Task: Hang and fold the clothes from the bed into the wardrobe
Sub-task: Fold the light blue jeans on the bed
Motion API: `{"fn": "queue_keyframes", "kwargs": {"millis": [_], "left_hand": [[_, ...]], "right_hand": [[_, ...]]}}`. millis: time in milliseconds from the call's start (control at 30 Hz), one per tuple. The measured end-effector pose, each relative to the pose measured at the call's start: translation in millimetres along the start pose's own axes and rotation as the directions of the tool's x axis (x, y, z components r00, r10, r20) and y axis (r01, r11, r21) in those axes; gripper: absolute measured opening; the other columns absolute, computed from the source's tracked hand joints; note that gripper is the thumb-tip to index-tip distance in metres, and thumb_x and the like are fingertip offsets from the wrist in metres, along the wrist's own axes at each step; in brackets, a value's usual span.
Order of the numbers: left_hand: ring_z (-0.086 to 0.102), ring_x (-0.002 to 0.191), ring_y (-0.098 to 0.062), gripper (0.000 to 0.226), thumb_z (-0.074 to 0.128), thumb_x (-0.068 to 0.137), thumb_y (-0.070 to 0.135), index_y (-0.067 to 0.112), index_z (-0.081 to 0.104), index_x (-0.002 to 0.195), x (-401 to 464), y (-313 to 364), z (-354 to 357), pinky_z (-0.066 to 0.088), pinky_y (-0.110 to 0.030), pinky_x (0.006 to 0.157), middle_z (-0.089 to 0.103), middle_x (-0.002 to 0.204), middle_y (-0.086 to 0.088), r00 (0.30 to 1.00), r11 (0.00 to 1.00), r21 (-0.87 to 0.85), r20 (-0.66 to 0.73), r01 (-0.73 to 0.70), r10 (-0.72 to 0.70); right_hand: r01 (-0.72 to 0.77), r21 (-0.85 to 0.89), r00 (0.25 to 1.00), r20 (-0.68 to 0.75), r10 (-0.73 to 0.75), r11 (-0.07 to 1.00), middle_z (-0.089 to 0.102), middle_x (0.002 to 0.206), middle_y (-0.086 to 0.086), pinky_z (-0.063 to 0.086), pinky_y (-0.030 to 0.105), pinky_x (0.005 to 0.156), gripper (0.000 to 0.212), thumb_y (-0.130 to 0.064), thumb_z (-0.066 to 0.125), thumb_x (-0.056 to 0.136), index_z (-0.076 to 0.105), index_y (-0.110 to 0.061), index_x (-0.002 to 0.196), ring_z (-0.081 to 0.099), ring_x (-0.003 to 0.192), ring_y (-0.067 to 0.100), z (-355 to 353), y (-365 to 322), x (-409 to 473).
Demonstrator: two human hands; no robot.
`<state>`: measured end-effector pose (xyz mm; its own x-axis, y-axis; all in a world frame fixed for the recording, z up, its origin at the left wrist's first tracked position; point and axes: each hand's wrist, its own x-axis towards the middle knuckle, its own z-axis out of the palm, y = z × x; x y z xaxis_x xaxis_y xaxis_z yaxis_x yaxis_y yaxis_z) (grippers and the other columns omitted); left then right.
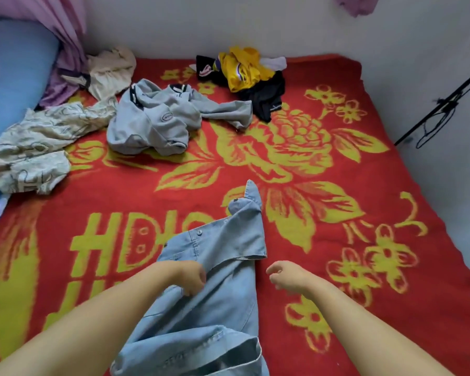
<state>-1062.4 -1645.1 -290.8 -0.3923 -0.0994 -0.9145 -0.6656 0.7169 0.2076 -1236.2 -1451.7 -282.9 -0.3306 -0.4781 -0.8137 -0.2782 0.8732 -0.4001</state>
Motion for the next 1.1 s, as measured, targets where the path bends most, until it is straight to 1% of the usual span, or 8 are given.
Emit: {"fn": "queue_keyframes", "kwargs": {"millis": [167,400,533,600,700,800,933,1100], "left_hand": [[0.047,0.122,-0.028,0.056,0.054,0.092,0.035,0.012,0.035,0.140,79.5,37.5,-59.7,0.042,-0.038,0.091,0.047,0.134,-0.011,0.760,0.984,-0.095,-0.647,-0.153,0.056],[0.058,0.106,-0.036,0.048,0.042,0.090,0.011,0.017,0.036,0.137,137.4,40.2,-21.7,0.040,-0.036,0.074,0.062,0.119,-0.018,0.832,0.975,-0.176,-0.555,-0.134,0.014],[0.060,0.089,-0.034,0.036,0.040,0.090,0.018,0.023,0.047,0.125,85.1,63.5,30.2,0.034,-0.036,0.064,0.067,0.104,-0.010,0.709,0.903,0.197,-0.564,-0.381,0.423],[0.057,0.076,-0.036,0.015,0.040,0.089,0.019,0.020,0.045,0.103,54.4,74.9,51.0,0.031,-0.038,0.056,0.062,0.092,-0.011,0.667,0.797,0.252,-0.442,-0.549,0.600],[0.050,0.070,-0.018,0.019,0.041,0.091,0.037,0.020,0.041,0.083,25.1,73.2,53.2,0.035,-0.037,0.061,0.055,0.079,-0.002,0.719,0.772,-0.038,-0.398,-0.634,0.571],[0.049,0.063,-0.009,0.027,0.045,0.088,0.023,0.007,0.057,0.069,4.5,45.5,30.3,0.043,-0.041,0.066,0.058,0.065,-0.002,0.748,0.682,-0.460,-0.635,-0.568,0.194],[0.061,0.082,-0.012,0.032,0.052,0.080,-0.006,0.021,0.064,0.091,-49.7,2.8,-23.7,0.046,-0.028,0.072,0.066,0.086,0.004,0.516,0.561,-0.518,-0.838,-0.646,-0.179],[0.057,0.093,0.002,0.044,0.062,0.061,0.040,0.030,0.063,0.104,-143.8,23.4,-68.3,0.043,-0.017,0.079,0.064,0.104,0.019,0.635,0.491,-0.449,-0.702,-0.746,0.322]], "right_hand": [[0.082,0.152,0.981,-0.186,-0.053,0.985,0.057,0.088,-0.002,0.047,0.027,0.074,0.029,-0.012,0.044,0.094,0.060,-0.010,0.118,0.057,0.086,0.017,2.4,-4.0,61.4],[0.141,0.591,0.954,-0.297,0.052,0.794,0.063,0.110,0.009,0.055,0.027,0.069,0.013,-0.022,0.049,0.098,0.060,-0.017,0.102,0.063,0.103,0.021,6.0,-10.1,111.6],[0.013,0.759,0.991,-0.095,0.091,0.651,0.032,0.151,0.000,0.051,0.040,0.089,0.088,-0.048,0.062,0.088,0.011,-0.019,0.153,0.044,0.130,0.020,-10.1,-29.9,111.8],[-0.009,0.647,0.994,-0.080,0.079,0.763,0.046,0.137,0.008,0.048,0.032,0.076,0.074,-0.031,0.066,0.088,0.027,-0.016,0.148,0.053,0.119,0.025,-13.7,-49.2,103.6],[0.077,0.563,0.991,-0.136,0.000,0.823,0.044,0.066,0.005,0.027,0.024,0.054,0.024,-0.006,0.045,0.085,0.048,-0.018,0.065,0.043,0.056,0.015,-14.8,-78.7,79.0],[0.095,0.634,0.995,-0.036,-0.094,0.767,0.034,0.065,0.005,0.025,0.029,0.052,0.018,-0.006,0.042,0.076,0.038,-0.016,0.062,0.033,0.056,0.017,-33.6,-101.4,39.0],[0.241,0.505,0.906,0.189,-0.378,0.829,0.049,0.072,0.008,0.035,0.026,0.052,0.025,-0.017,0.047,0.062,0.057,-0.006,0.082,0.042,0.061,0.022,-75.9,-143.3,-39.6],[0.462,0.490,0.767,0.197,-0.611,0.739,0.062,0.062,0.001,0.044,0.018,0.047,0.023,-0.013,0.045,0.065,0.068,-0.013,0.062,0.056,0.050,0.012,-115.0,-209.4,-134.1]]}}
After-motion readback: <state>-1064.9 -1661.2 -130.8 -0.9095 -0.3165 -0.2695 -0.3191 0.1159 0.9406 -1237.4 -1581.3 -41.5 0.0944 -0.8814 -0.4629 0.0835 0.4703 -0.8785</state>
